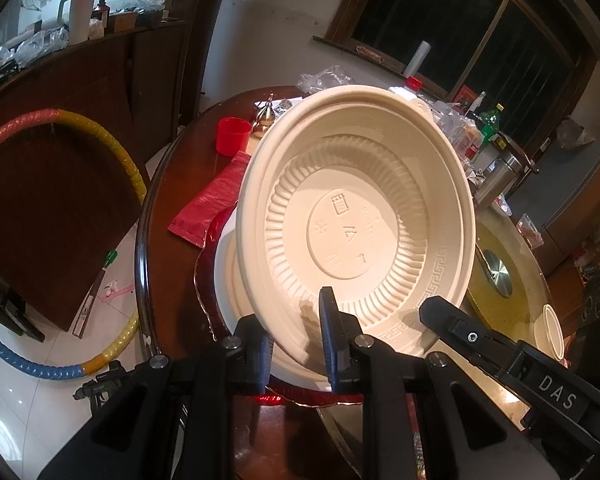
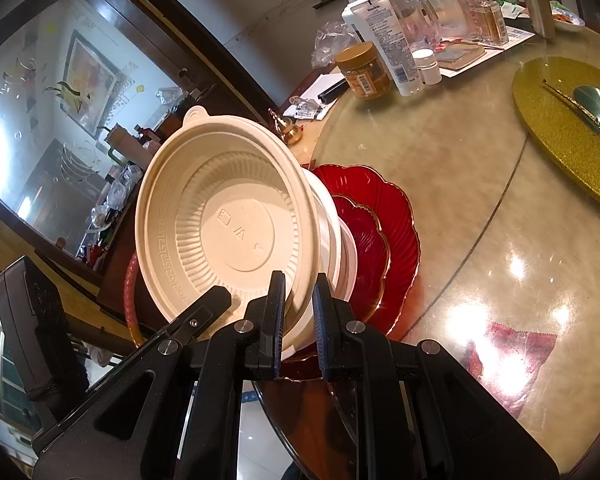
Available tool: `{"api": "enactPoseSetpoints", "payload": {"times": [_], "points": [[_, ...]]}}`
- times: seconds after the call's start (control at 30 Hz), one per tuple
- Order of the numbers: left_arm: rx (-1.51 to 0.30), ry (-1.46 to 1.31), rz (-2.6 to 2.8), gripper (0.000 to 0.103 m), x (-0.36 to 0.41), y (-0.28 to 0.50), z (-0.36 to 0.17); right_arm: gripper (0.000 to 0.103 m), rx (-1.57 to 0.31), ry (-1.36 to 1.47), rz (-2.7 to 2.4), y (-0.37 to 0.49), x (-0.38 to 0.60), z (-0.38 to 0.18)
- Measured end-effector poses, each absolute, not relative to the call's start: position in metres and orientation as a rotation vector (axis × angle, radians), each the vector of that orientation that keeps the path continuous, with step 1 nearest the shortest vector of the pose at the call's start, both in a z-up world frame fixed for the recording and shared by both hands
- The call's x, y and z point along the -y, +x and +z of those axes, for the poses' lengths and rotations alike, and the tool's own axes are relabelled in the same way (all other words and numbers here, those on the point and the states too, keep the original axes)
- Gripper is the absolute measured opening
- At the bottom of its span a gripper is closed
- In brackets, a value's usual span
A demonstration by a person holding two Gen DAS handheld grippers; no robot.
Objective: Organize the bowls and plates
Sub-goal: 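Lower the beige bowl with both grippers onto the bowls on the red plates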
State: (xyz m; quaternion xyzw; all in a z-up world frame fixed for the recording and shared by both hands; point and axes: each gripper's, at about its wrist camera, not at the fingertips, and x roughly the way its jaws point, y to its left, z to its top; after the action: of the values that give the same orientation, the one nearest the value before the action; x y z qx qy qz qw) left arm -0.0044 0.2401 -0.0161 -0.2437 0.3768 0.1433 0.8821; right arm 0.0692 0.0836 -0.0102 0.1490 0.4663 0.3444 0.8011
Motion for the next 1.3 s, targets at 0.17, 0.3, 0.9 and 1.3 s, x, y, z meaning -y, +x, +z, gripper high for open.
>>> {"api": "enactPoseSetpoints", "payload": {"times": [0.17,0.3,0.9,1.3], "points": [[-0.789,-0.508,0.296,0.021,-0.241,-0.006,-0.017,0.013,-1.004,0.318,0.741,0.069,-0.084,-0.011],[-0.807,-0.515,0.290,0.021,-0.243,-0.004,-0.019,0.013,-1.012,0.312,0.739,0.071,-0.085,-0.011],[-0.853,-0.508,0.304,0.024,-0.245,0.000,-0.027,0.013,-1.021,0.303,0.726,0.072,-0.086,-0.011],[-0.909,-0.486,0.289,0.042,-0.243,0.006,-0.028,0.013,-1.013,0.301,0.734,0.073,-0.091,-0.009]]}}
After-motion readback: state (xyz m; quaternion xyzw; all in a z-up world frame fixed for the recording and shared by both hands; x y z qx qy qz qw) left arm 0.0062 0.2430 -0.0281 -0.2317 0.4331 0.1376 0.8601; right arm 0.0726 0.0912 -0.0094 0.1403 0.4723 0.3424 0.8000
